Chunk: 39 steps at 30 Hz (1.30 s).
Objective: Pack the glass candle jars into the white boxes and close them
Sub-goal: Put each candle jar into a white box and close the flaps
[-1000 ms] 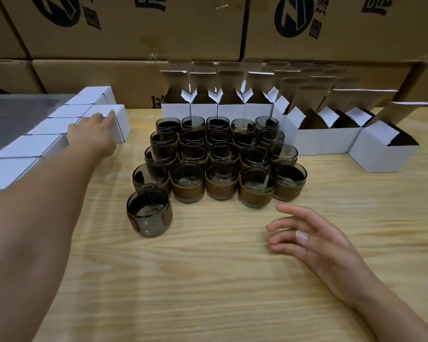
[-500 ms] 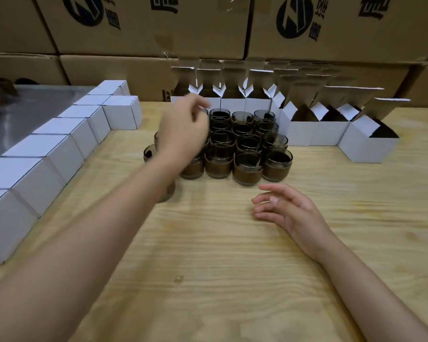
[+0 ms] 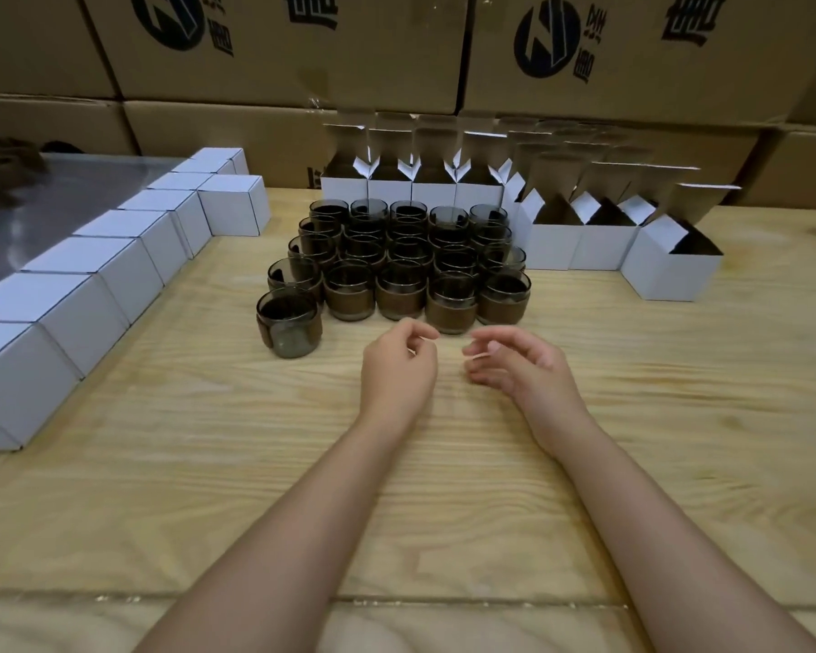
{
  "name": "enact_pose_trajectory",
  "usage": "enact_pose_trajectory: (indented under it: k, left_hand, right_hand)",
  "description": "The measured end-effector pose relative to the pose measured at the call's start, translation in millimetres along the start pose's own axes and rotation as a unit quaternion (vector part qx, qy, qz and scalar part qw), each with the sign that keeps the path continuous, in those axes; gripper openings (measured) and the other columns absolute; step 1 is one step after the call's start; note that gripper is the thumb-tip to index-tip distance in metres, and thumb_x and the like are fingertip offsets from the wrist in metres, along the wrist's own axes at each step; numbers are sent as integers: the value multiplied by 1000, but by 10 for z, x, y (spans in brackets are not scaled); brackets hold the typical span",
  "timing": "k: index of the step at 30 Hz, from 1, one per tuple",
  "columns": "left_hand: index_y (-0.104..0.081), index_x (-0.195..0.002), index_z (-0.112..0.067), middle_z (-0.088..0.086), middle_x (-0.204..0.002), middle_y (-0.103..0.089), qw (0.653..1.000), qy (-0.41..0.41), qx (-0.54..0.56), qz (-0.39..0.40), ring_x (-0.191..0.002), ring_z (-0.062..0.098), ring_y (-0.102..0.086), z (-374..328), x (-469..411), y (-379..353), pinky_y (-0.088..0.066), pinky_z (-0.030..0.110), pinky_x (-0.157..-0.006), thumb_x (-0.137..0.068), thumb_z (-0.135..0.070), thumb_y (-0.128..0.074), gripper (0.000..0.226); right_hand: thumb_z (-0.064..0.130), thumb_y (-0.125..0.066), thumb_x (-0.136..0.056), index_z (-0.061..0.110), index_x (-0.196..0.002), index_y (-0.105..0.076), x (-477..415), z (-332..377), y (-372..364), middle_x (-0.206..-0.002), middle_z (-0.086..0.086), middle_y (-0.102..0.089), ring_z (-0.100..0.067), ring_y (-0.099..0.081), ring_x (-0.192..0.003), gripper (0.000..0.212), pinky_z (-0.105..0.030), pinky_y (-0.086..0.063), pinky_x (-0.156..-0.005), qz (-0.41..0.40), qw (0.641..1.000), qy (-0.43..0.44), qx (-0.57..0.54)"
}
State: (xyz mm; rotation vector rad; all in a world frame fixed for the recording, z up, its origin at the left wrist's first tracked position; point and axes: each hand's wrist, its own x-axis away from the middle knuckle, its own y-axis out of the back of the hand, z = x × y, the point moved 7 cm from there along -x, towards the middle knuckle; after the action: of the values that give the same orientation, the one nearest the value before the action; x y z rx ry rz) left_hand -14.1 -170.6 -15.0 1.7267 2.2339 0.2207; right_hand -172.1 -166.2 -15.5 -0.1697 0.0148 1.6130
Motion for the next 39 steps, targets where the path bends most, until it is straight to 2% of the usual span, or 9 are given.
enact_pose_trajectory:
  k: [3,5,9,13,17,24,29,34,39]
  left_hand:
    - [-65,-82,-29,-9,-72,-62,1000,19,-3,1,-51,-4,-51,47,-22,-19,-41,16,-50,-84,-10,-50,25]
    - [-64,-81,-31,-8,-73,-63,1000,26,-4,0,-51,-4,-50,63,-27,-25,-42,17,-50,-85,-10,-50,26]
    - [-64,-80,-32,-6,-76,-65,999,30,-14,-2,-52,0,-51,75,-42,-38,-46,27,-59,-84,-13,-50,25]
    - [-65,-79,-34,-8,-74,-65,999,34,-20,-4,-61,7,-57,95,-50,-57,-50,33,-68,-83,-13,-50,25]
    - [-65,-79,-36,-8,-76,-66,999,39,-30,-4,-69,7,-61,115,-59,-59,-52,34,-73,-83,-15,-52,25]
    - [-65,-79,-34,-8,-76,-67,999,38,-30,-1,-71,8,-62,106,-59,-62,-52,34,-74,-84,-14,-53,24]
    - [-65,-80,-33,-7,-74,-66,999,31,-32,3,-71,10,-62,99,-61,-61,-52,34,-74,-84,-14,-52,24]
    - [-65,-82,-32,-7,-76,-66,999,28,-25,12,-60,6,-56,71,-44,-61,-51,32,-68,-85,-15,-51,23]
    - [-64,-86,-33,-9,-80,-65,1000,10,0,9,-72,7,-58,-3,-19,-34,-53,35,-75,-88,-28,-56,10]
  right_hand:
    - [3,-53,-92,25,-92,-65,-146,148,449,-95,6,-66,-11,-61,-92,25,-23,-48,-80,-205,976,35,63]
    - [8,-54,-90,25,-103,-60,-282,260,855,-116,3,-58,-14,-54,-107,22,-23,-42,-83,-322,935,37,142]
    - [18,-58,-86,22,-130,-46,-640,434,1663,-143,-10,-26,-30,-30,-128,46,-33,-33,-95,-433,831,-35,346]
    - [33,-57,-85,33,-140,-32,-896,449,2148,-150,-14,-12,-37,-23,-129,61,-49,-35,-103,-403,791,-132,441]
    - [41,-55,-88,35,-139,-38,-1037,448,2305,-149,-16,-12,-39,-20,-130,53,-51,-31,-101,-354,782,-163,486]
    - [37,-52,-94,14,-120,-55,-1102,554,2222,-153,-13,-14,-29,-8,-142,35,-53,-30,-104,-297,804,-96,507]
    - [35,-47,-98,7,-112,-60,-943,585,1916,-155,-6,-21,-28,-9,-143,34,-52,-24,-108,-241,795,-51,554]
    - [33,-45,-98,8,-113,-59,-546,560,1392,-151,-6,-30,-28,-11,-142,33,-52,-25,-106,-194,801,-5,566]
    - [32,-50,-96,15,-102,-60,-93,529,653,-148,-4,-36,-27,-14,-141,21,-48,-20,-109,-117,826,31,550]
